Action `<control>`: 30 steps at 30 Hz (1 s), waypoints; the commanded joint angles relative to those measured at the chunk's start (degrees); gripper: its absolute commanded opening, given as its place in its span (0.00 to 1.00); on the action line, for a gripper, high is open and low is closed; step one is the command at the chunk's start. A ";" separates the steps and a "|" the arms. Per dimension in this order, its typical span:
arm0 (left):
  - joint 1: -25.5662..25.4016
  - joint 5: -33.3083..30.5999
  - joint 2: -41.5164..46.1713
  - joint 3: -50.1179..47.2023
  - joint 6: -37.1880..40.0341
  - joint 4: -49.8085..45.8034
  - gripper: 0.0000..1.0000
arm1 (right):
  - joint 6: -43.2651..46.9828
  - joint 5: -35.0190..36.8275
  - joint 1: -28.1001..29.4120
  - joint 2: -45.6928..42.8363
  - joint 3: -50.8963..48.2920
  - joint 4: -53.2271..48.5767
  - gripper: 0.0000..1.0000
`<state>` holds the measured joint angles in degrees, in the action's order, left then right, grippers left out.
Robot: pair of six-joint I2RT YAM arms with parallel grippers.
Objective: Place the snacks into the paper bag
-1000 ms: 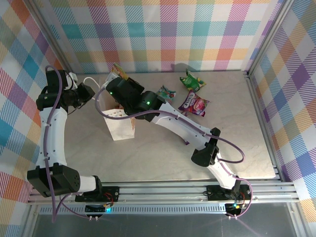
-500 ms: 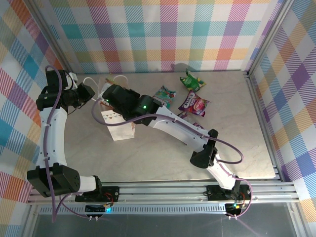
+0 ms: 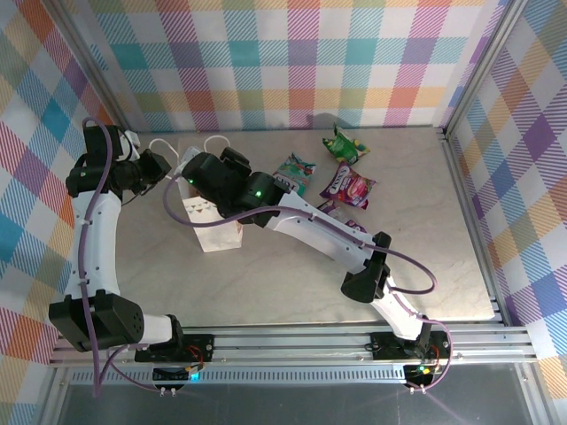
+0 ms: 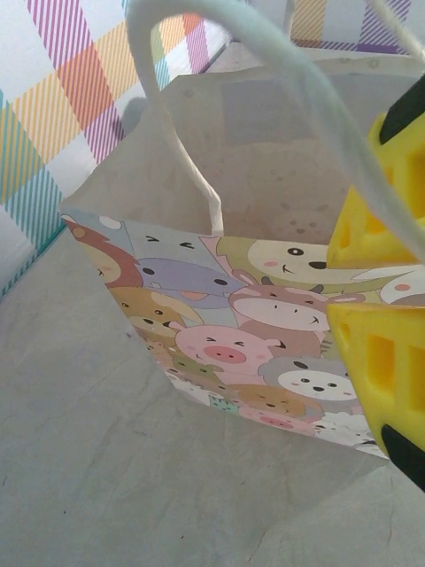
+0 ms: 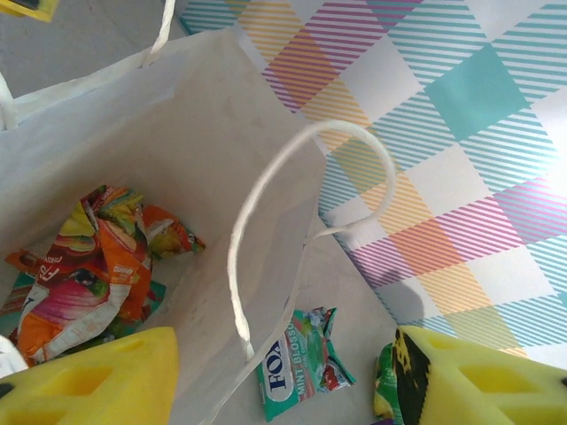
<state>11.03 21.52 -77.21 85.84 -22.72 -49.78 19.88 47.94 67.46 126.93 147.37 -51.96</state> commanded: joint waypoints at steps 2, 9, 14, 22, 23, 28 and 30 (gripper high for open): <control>0.74 0.02 0.16 0.12 0.41 -1.72 0.18 | -4.23 -0.79 -0.89 -2.93 -0.46 0.71 0.65; 0.75 0.19 0.04 0.23 0.14 -1.54 0.18 | -11.93 -6.98 -4.01 -3.65 -0.42 -0.26 0.64; 0.74 0.45 0.06 0.44 -0.35 -1.19 0.18 | -18.47 -10.65 -7.09 -2.14 -0.06 -0.02 0.59; 0.74 0.19 0.10 0.60 0.04 -1.64 0.19 | -24.16 -18.34 -10.34 -1.68 -0.17 -1.19 0.58; 0.75 0.19 0.16 0.62 0.13 -1.70 0.19 | -24.34 -18.27 -10.63 -1.69 -0.22 -1.29 0.58; 0.75 -0.42 0.39 0.99 0.57 -2.07 0.18 | -27.17 -19.05 -12.71 -3.84 -1.66 -2.26 0.57; 0.75 -0.42 0.39 1.32 0.77 -2.42 0.18 | -29.12 -20.97 -14.28 -6.39 -4.79 -1.82 0.57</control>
<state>11.03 21.37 -77.25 85.86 -22.70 -50.89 -5.26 29.85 55.07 125.91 145.05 -53.01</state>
